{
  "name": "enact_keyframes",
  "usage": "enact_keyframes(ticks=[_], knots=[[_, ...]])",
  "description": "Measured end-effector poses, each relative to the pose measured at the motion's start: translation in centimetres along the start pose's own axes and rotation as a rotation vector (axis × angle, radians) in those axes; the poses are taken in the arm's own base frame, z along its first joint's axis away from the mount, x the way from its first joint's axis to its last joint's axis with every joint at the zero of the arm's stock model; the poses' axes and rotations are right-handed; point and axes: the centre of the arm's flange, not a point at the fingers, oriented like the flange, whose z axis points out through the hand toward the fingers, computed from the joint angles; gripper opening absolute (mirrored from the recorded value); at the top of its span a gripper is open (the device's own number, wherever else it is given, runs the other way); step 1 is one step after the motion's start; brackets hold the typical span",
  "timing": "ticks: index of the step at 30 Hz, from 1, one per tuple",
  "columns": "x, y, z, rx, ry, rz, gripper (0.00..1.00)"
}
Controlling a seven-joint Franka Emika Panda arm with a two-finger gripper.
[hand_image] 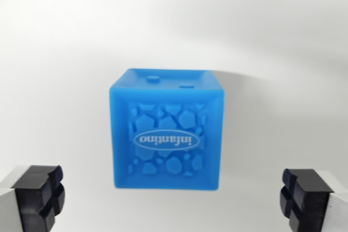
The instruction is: Stack cube
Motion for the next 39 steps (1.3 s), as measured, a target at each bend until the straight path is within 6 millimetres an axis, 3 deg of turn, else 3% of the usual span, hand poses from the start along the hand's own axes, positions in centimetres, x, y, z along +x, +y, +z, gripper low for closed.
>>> enact_keyframes(ticks=[8,19,20,39], knots=[[-0.2,-0.3,3.7,-0.001,-0.004,-0.006,1.0],[-0.2,-0.3,6.2,-0.001,-0.003,-0.007,1.0],[-0.2,-0.3,6.3,0.0,-0.003,-0.007,0.0],[-0.1,-0.3,6.2,0.001,-0.001,-0.007,0.0]])
